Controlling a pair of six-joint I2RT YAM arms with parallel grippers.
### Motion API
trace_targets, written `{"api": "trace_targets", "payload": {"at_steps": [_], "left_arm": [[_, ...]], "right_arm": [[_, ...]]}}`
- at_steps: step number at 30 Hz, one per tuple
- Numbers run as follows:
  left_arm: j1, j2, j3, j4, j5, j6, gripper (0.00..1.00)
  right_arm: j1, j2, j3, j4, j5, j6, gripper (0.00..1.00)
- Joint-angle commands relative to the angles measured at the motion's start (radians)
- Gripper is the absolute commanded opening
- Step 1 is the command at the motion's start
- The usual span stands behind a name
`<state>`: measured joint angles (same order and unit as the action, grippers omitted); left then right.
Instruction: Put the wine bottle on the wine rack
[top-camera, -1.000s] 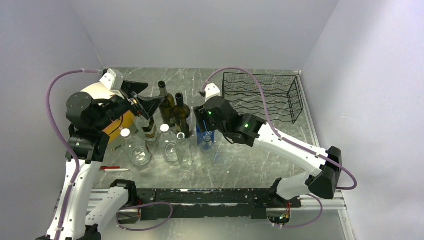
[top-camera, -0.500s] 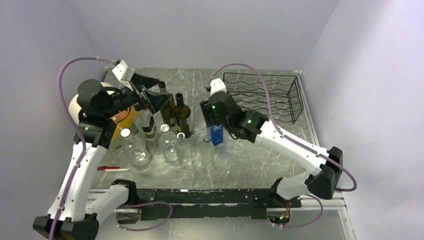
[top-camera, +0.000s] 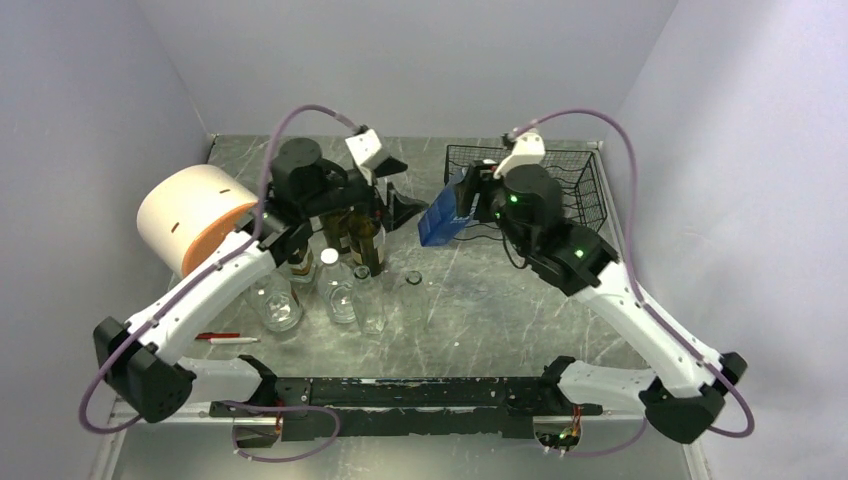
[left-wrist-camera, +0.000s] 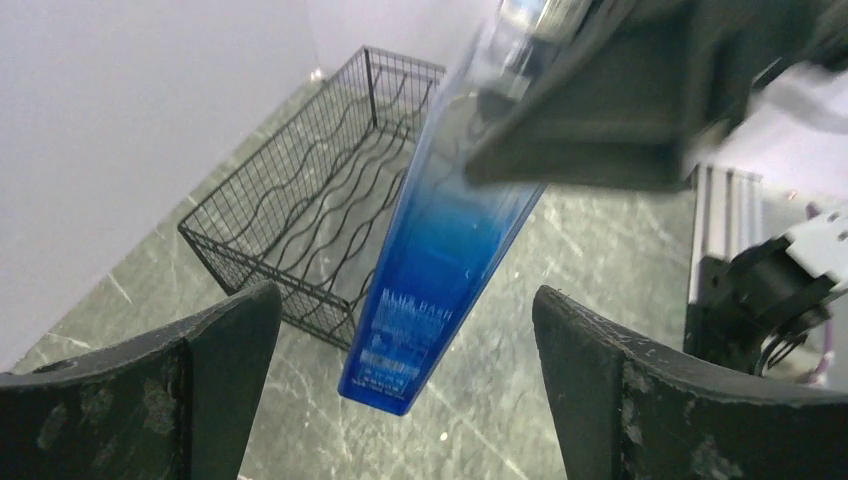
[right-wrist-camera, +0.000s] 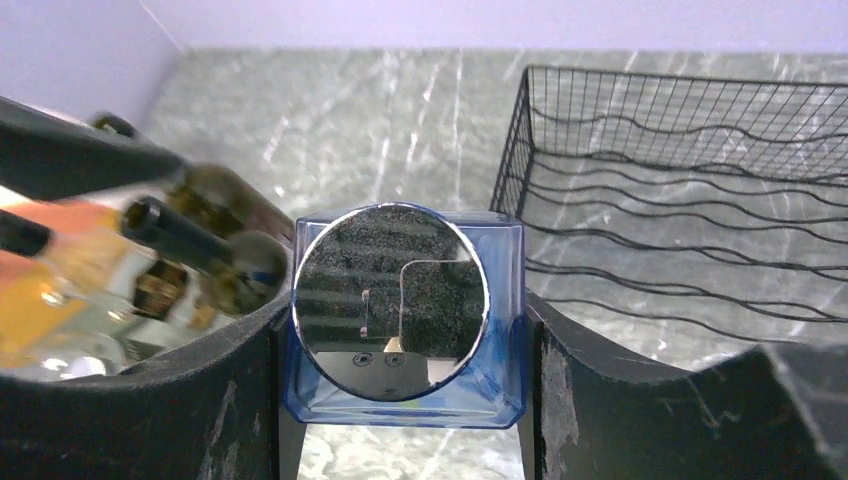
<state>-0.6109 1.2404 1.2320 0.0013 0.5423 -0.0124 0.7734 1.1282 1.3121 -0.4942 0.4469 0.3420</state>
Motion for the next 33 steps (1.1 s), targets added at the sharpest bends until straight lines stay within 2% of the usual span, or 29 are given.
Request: {"api": "trace_targets", "payload": {"at_steps": [1, 7, 14, 23, 28, 33], "left_arm": [[-0.049, 0.059, 0.036, -0.022, -0.038, 0.194, 1.0], [-0.075, 0.141, 0.054, 0.015, -0.044, 0.231, 1.0], [-0.097, 0.215, 0.037, 0.142, 0.094, 0.253, 1.0], [-0.105, 0.272, 0.003, 0.251, 0.162, 0.205, 1.0], [-0.111, 0.302, 0.019, 0.304, 0.074, 0.194, 0.9], [-0.111, 0.295, 0.001, 0.383, 0.057, 0.219, 0.81]], "right_arm": [[0.0, -0.113, 0.031, 0.204, 0.071, 0.089, 0.22], [0.0, -0.167, 0.041, 0.194, 0.079, 0.128, 0.21], [0.0, -0.13, 0.152, 0.171, 0.059, 0.13, 0.2], [0.0, -0.136, 0.182, 0.183, 0.048, 0.143, 0.18], [0.0, -0.159, 0.16, 0.185, 0.027, 0.16, 0.18], [0.0, -0.175, 0.16, 0.14, -0.002, 0.17, 0.21]]}}
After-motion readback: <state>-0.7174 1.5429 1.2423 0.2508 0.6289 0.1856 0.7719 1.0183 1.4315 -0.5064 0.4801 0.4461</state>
